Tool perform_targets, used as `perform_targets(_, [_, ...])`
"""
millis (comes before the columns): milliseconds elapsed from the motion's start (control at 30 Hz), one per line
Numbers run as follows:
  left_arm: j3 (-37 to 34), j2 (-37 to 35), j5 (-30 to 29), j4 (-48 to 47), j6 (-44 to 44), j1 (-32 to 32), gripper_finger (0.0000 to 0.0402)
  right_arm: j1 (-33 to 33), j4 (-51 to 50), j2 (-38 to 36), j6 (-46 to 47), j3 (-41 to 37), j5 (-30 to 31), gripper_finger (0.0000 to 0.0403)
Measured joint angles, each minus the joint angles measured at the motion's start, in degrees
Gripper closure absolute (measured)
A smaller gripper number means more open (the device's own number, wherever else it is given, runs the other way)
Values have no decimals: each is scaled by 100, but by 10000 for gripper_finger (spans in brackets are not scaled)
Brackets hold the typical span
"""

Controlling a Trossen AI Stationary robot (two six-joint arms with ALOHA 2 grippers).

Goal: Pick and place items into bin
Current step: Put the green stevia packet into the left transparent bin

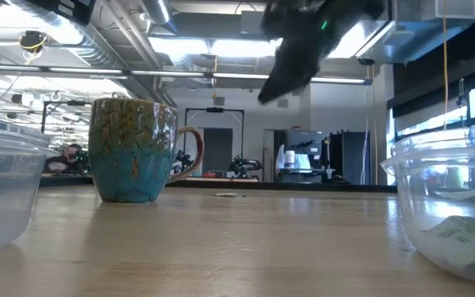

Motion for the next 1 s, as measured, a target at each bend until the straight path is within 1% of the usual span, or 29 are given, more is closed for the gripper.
perform_targets(67, [0,0,1,-18,0,0,341,-174,245,325,8,-2,-1,297])
perform_targets(200, [0,0,2,-62,0,0,341,-409,1235,1054,31,-2,1,297])
perform_targets(333, [0,0,2,-96,0,-1,341,-559,1999,1735,-60,-4,2,297])
perform_targets(467, [0,0,2,-132,0,-2,341,-678,2547,2171,-49,-7,6,297])
perform_targets(700, [0,0,2,-242,0,-1,341,-781,2520,2530,115,-9,17,297])
perform_targets(1000, [0,0,0,-263,0,-2,341,-784,2122,2580,267,-4,10,297])
